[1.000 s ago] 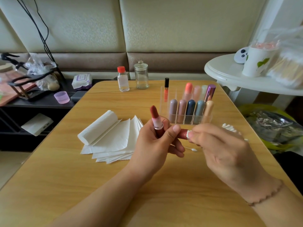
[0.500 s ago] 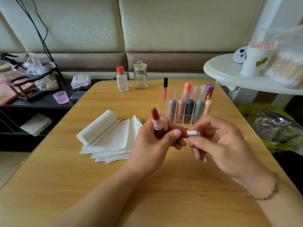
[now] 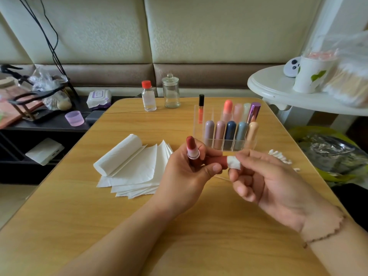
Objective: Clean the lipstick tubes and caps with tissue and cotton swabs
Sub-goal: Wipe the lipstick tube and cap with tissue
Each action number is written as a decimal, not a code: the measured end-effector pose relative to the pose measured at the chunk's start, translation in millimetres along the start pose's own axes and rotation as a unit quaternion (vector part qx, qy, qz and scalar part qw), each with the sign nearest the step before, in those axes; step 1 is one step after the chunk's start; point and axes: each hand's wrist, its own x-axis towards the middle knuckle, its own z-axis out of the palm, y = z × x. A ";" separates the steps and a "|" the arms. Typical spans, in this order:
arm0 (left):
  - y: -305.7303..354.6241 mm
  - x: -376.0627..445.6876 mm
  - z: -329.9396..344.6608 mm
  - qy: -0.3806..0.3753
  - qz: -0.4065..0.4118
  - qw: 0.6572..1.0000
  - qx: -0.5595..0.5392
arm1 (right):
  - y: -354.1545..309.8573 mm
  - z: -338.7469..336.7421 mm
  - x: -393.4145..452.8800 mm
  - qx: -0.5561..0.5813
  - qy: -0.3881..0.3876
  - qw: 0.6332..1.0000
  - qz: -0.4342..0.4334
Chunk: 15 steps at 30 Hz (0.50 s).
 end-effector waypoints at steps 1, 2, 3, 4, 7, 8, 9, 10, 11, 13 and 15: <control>0.0 -0.3 0.0 0.000 -0.005 1.000 -0.001 | -1.2 1.1 -0.6 0.001 0.001 1.000 0.001; 0.2 -0.3 0.4 -0.001 -0.009 1.000 -0.004 | -1.2 0.9 -0.9 -0.005 0.000 1.000 -0.006; 0.6 0.0 0.8 -0.004 -0.010 1.000 -0.008 | -0.7 -0.2 -0.9 -0.023 0.002 0.999 -0.022; 0.6 0.6 0.7 -0.009 -0.010 1.000 -0.011 | 0.2 -1.4 -0.8 -0.057 0.003 0.997 -0.052; 3.0 1.1 -0.8 -0.029 -0.017 0.999 -0.017 | 6.6 -9.2 0.3 -0.335 0.005 0.907 -0.257; 3.9 1.2 -1.6 -0.035 -0.020 0.999 -0.012 | 9.5 -14.4 1.3 -0.476 0.016 0.807 -0.350; 5.8 0.9 -2.3 -0.041 -0.024 0.999 -0.003 | 11.7 -18.2 1.8 -0.583 0.017 0.692 -0.425; 7.2 0.5 -2.6 -0.046 -0.027 0.999 0.007 | 12.6 -20.2 1.4 -0.643 0.009 0.602 -0.474; 8.6 0.4 -2.6 -0.052 -0.029 0.998 0.011 | 14.2 -22.4 1.4 -0.665 0.005 0.553 -0.502; 9.5 0.4 -3.0 -0.048 -0.027 0.998 0.000 | 18.5 -21.3 0.2 -0.641 0.036 0.575 -0.506; 7.1 2.3 -4.5 -0.031 -0.018 0.999 -0.009 | 16.6 -14.4 -0.1 -0.485 0.081 0.768 -0.410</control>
